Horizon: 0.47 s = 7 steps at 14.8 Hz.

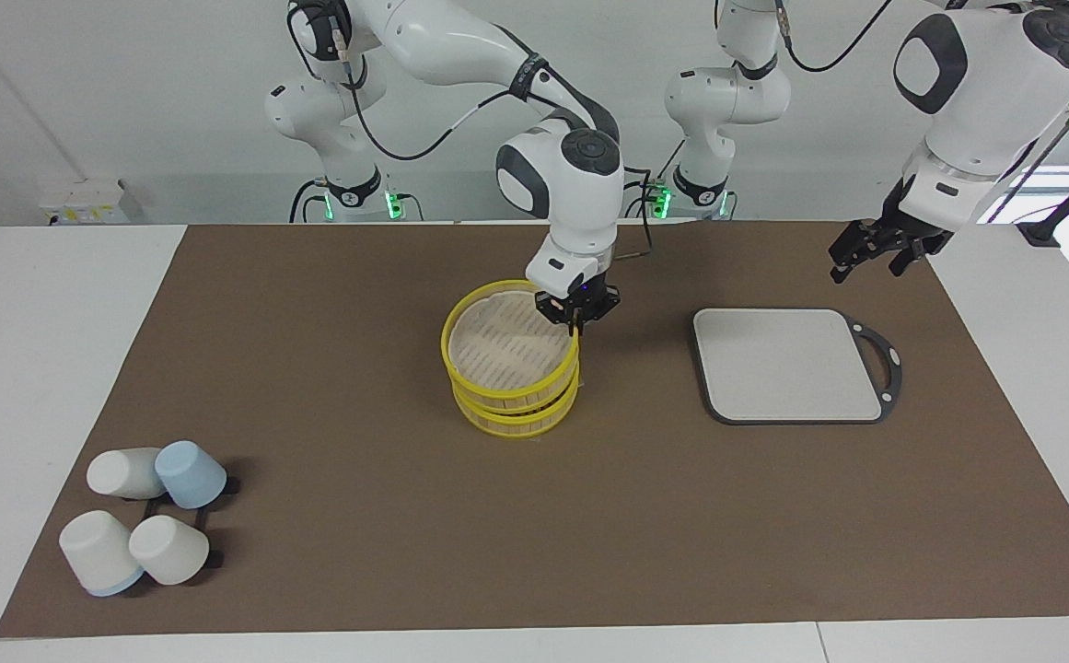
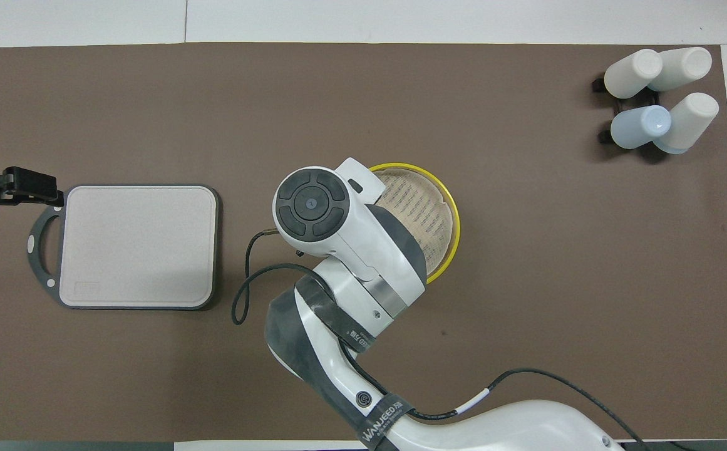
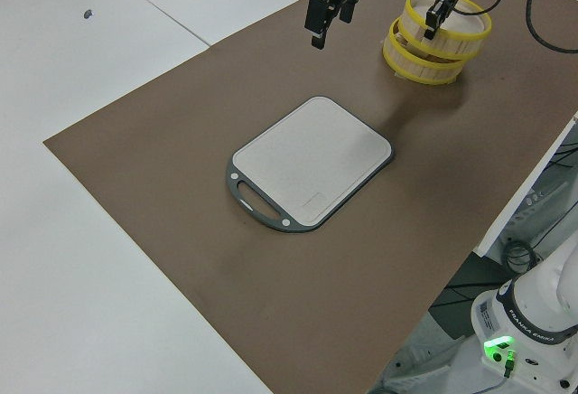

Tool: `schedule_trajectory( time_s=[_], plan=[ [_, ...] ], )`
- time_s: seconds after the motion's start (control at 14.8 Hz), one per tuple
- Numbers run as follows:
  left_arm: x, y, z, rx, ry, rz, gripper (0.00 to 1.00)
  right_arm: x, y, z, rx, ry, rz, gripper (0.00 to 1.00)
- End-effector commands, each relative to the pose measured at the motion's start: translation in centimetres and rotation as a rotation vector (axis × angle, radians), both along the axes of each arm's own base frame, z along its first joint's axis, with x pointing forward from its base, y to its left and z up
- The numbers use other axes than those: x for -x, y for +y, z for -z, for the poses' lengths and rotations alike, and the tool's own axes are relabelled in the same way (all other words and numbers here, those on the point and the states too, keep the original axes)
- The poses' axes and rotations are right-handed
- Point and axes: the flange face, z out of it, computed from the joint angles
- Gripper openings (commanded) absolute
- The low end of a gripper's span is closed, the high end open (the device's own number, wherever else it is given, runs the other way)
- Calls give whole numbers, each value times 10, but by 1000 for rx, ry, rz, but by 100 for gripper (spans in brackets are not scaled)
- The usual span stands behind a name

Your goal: Place bun in steamer

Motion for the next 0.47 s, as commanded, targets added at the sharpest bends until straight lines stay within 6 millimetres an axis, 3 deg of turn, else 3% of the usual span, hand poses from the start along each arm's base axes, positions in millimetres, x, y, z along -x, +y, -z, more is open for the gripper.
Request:
schedule_trajectory(
  time_s=[0.0,0.27,0.41],
  plan=[
    [8,0,-11,-14,15,29,100,7,-7,6,-18,-33,-12,0],
    [0,-4,-7,-15,90,40,100,11,-8,18,-37,-55,-14,0],
    [-7,-9,-18,-15,73,48,100,22,8,25,-46,-64,-40,0]
  ],
)
